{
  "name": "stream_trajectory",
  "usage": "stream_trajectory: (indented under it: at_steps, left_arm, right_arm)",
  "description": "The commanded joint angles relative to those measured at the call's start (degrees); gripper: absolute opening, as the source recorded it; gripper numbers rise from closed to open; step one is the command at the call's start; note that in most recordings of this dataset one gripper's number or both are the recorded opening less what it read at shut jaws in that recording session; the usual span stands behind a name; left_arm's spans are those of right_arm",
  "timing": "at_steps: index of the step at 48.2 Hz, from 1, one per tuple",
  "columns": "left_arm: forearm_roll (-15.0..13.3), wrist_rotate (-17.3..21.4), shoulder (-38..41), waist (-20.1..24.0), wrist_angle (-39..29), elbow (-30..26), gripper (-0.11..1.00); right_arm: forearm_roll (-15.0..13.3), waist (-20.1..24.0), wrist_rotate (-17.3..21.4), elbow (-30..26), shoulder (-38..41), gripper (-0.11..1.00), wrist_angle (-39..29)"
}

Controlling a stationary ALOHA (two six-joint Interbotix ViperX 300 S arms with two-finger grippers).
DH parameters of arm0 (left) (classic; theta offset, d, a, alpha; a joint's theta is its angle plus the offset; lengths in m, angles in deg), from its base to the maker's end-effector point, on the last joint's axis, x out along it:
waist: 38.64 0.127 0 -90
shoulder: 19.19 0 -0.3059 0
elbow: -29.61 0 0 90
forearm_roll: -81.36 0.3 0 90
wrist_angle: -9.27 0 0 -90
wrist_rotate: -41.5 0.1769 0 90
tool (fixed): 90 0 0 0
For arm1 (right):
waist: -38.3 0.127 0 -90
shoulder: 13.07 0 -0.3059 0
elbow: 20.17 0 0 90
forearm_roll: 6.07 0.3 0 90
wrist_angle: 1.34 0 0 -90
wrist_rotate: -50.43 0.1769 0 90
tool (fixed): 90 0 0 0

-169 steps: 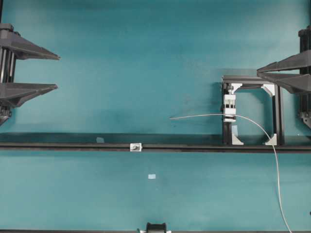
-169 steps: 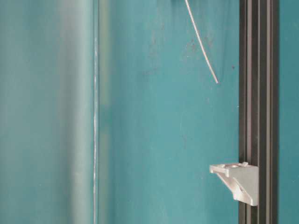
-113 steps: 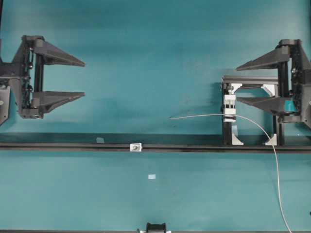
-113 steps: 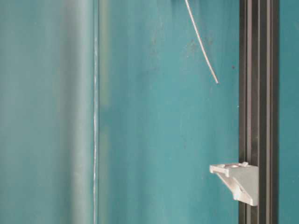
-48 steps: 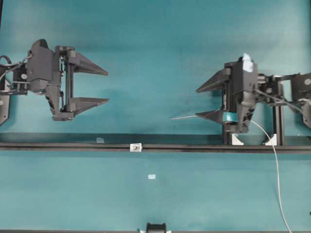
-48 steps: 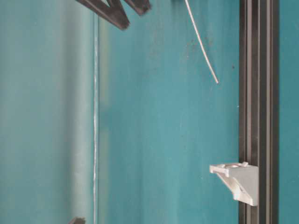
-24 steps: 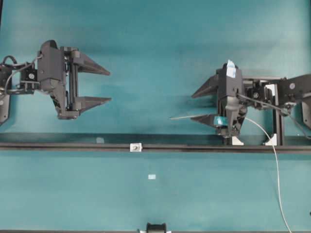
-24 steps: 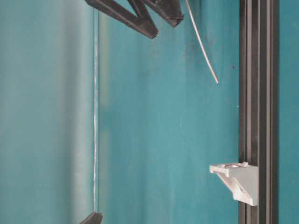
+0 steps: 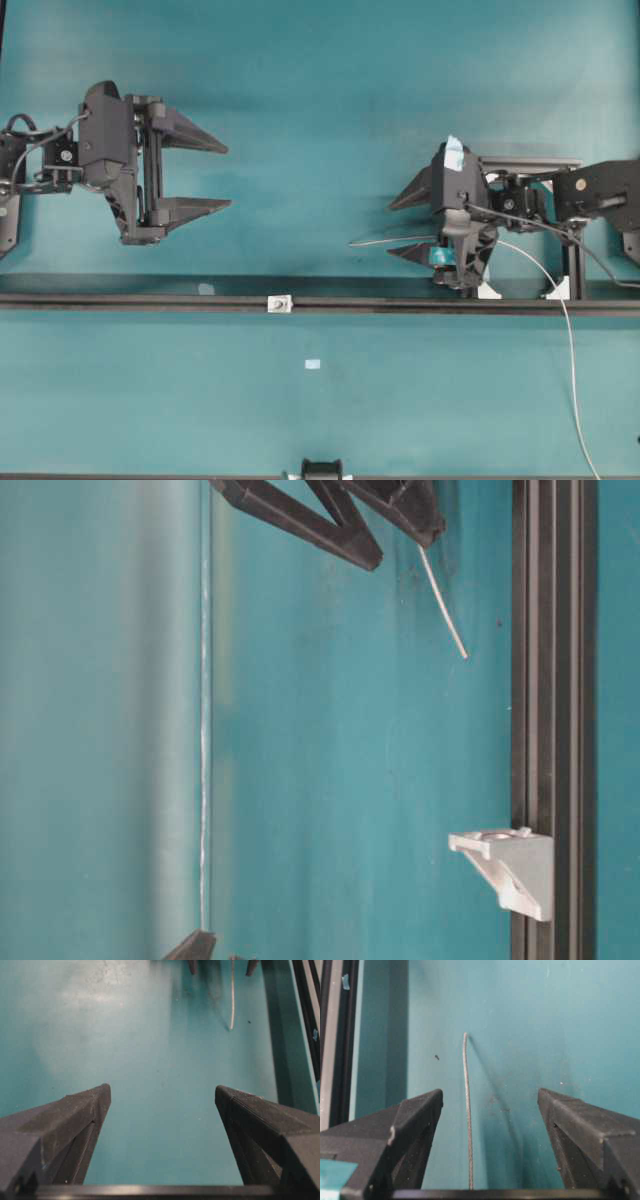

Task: Insert the wire into the hole on the left side and pull it with the left arm.
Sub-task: 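Close the right gripper on the white wire near its tip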

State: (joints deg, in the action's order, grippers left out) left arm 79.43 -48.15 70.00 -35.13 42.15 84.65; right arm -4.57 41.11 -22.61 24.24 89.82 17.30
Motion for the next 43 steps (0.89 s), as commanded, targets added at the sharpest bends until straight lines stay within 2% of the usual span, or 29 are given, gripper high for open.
stream_trajectory:
  at_steps: [1, 14, 19, 24, 31, 34, 37, 43]
  left_arm:
    - [-0.1, -0.1, -0.4, 0.3, 0.4, -0.8, 0.72]
    - [0.0, -0.1, -0.4, 0.3, 0.3, -0.8, 0.72]
    - [-0.1, -0.1, -0.4, 0.3, 0.4, -0.8, 0.72]
    - [-0.1, -0.1, -0.4, 0.3, 0.3, -0.7, 0.72]
    - [-0.1, -0.1, -0.4, 0.3, 0.3, -0.7, 0.72]
    - [-0.1, -0.1, -0.4, 0.3, 0.3, -0.6, 0.72]
    - [-0.1, -0.1, -0.4, 0.3, 0.3, -0.6, 0.72]
    - [-0.1, -0.1, -0.4, 0.3, 0.2, -0.6, 0.72]
  right_arm:
    - [-0.1, 0.2, 0.0, -1.1, -0.2, 0.86, 0.3]
    - [0.0, 0.2, 0.1, -1.1, 0.1, 0.85, 0.5]
    - [0.1, 0.2, 0.0, -1.1, 0.4, 0.8, 0.5]
    - [0.1, 0.2, 0.1, -1.1, 0.7, 0.61, 0.5]
    - [0.1, 0.2, 0.0, -1.1, 0.7, 0.23, 0.5]
    - [0.0, 0.2, 0.0, -1.1, 0.7, 0.1, 0.3]
    - [-0.1, 0.2, 0.0, -1.0, 0.7, 0.03, 0.2]
    - [-0.1, 0.2, 0.0, -1.1, 0.6, 0.03, 0.5]
